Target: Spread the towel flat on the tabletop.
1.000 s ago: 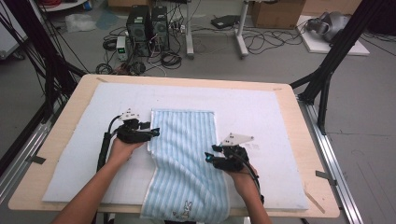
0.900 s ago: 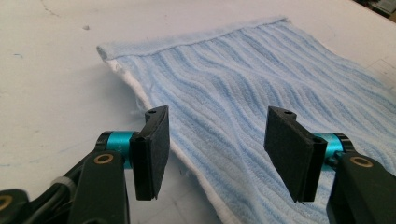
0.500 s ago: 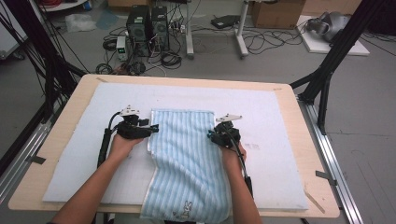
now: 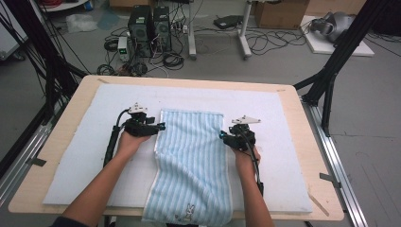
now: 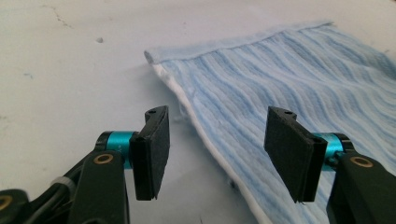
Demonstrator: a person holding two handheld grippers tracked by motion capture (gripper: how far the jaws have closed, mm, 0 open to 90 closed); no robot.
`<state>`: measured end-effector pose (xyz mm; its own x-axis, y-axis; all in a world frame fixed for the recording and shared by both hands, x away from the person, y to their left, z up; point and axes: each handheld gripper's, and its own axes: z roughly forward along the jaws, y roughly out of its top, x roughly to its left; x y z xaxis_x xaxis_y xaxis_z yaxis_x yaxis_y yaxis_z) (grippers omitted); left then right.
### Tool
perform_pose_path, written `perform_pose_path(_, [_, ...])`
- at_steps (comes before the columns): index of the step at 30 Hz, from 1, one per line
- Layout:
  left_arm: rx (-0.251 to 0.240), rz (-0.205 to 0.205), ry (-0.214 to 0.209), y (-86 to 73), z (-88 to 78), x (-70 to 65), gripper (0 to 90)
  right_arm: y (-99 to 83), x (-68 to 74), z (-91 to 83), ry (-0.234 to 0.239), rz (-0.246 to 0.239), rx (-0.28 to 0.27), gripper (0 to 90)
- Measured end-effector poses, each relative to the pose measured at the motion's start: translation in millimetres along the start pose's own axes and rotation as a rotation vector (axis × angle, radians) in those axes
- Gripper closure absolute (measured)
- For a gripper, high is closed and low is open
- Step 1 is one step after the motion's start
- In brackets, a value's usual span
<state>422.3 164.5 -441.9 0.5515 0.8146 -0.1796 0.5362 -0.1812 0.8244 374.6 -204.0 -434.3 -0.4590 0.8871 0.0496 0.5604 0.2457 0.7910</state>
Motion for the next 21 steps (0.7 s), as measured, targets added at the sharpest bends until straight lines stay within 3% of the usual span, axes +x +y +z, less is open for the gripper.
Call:
perform_pose_path(6, [0.063,0.022,0.024,3.8,19.1,-3.8,43.0,0.3,-7.7,4.6,0.01,0.02,-0.009,52.8])
perform_pose_path(10, [0.081,0.106,0.077,3.5,24.3,-11.1,59.4,4.1,-6.5,16.5,0.02,0.01,0.009,50.1])
perform_pose_path(14, [0.071,0.027,0.037,4.3,24.5,-1.1,86.0,9.2,-4.6,33.5,0.031,-0.001,0.044,51.2])
perform_pose_path(16, [0.077,0.02,0.026,6.5,26.0,2.6,86.9,13.0,-3.1,41.1,0.021,-0.03,0.066,61.2])
perform_pose_path(17, [0.078,0.009,0.026,8.1,27.5,3.4,87.2,16.2,-3.6,42.7,0.025,-0.031,0.075,73.3])
perform_pose_path(18, [0.088,0.013,0.028,10.4,28.6,4.9,87.4,19.7,-3.6,44.7,0.034,-0.03,0.09,80.0])
perform_pose_path(20, [0.095,0.002,0.038,14.4,31.7,8.3,87.6,27.0,-1.4,49.6,0.029,-0.051,0.114,85.1])
perform_pose_path(21, [0.075,-0.018,0.045,14.9,33.0,10.5,87.6,29.9,-0.3,52.4,0.02,-0.06,0.123,85.1])
